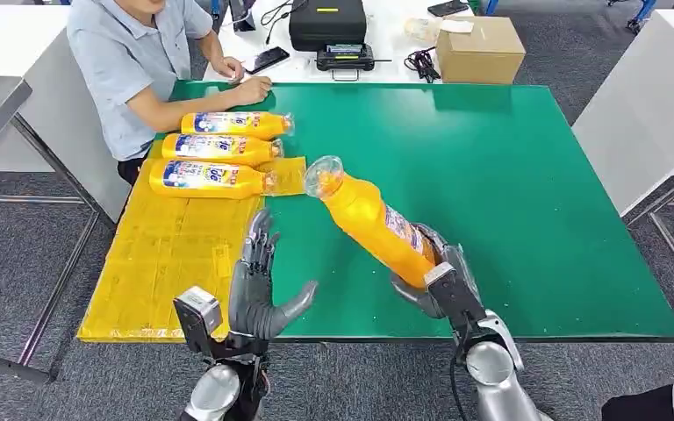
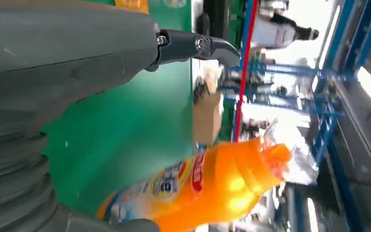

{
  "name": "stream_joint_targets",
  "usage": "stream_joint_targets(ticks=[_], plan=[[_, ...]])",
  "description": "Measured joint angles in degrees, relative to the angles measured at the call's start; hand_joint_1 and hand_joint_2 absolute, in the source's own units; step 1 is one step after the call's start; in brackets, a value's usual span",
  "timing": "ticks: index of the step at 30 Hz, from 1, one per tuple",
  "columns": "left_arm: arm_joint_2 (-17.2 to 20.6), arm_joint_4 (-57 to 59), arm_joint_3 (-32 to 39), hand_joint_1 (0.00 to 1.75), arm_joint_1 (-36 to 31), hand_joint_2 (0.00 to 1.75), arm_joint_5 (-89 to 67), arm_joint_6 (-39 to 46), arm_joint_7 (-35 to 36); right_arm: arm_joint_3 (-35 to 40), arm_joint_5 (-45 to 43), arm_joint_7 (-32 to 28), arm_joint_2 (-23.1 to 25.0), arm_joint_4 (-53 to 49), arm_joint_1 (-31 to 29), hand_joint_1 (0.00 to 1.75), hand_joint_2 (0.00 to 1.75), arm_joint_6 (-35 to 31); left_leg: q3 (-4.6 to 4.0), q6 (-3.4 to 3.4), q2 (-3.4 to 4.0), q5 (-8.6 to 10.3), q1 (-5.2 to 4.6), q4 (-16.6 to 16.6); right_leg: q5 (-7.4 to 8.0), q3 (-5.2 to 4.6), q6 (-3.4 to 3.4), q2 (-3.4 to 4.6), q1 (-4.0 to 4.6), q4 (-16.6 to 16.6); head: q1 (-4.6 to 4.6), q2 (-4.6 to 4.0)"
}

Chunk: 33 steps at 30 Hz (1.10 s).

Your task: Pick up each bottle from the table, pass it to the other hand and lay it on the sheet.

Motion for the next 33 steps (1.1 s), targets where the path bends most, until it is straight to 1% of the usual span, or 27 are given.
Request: stream_joint_targets(ticks=[7, 12, 19, 23, 27, 33], plan=[[0.15, 0.13, -1.07, 0.0, -0.42, 1.75, 1.07, -6.42, -0.04, 1.24, -2.56, -2.38, 0.15, 0.0, -0.02, 1.75, 1.75, 5.13, -0.01, 0.0, -0.01, 0.0, -0.01, 0.0, 0.0, 0.01, 0.0, 0.0, -0.01, 0.0, 0.0, 0.0], [0.11, 1.57, -1.97, 0.0, -1.69, 1.75, 3.08, -8.9, -0.44, 3.52, -5.05, -3.92, 0.02, 0.87, -0.66, 1.75, 1.75, 8.75, 0.0, 0.0, -0.01, 0.0, -0.01, 0.0, 0.0, 0.0, 0.0, 0.0, 0.0, 0.0, 0.0, 0.0], [-0.15, 3.21, -2.54, 0.0, -3.25, 1.75, 3.8, -9.14, -0.59, 4.74, -6.01, -4.48, -0.26, 2.47, -2.23, 1.75, 1.75, 9.51, 0.0, 0.0, -0.01, 0.01, -0.01, 0.0, 0.0, 0.01, 0.0, 0.0, -0.01, 0.0, 0.0, 0.0], [-0.35, 3.96, -2.82, 0.0, -4.16, 1.75, 6.93, -9.86, -0.13, 5.27, -6.65, -6.06, -0.26, 3.17, -3.15, 1.75, 1.75, 11.02, -0.02, 0.0, 0.0, 0.01, -0.01, 0.0, 0.0, 0.0, 0.0, 0.0, -0.01, 0.0, 0.0, 0.0], [-0.85, 6.07, -3.24, 0.0, -6.11, 1.75, 8.5, -10.56, 0.09, 7.6, -4.31, -6.19, -0.44, 5.87, -5.96, 1.75, 1.75, 11.41, -0.01, 0.0, 0.0, 0.02, -0.01, 0.0, 0.01, 0.0, 0.0, 0.0, -0.01, 0.0, 0.0, 0.0], [-1.4, 9.4, -3.28, 0.0, -8.53, 1.75, 9.6, -10.65, 0.02, 11.15, -3.89, -6.69, -0.5, 8.9, -9.09, 1.75, 1.75, 11.41, 0.01, 0.0, 0.01, 0.04, -0.01, 0.0, 0.02, 0.01, 0.0, 0.01, 0.0, 0.01, 0.0, 0.0]])
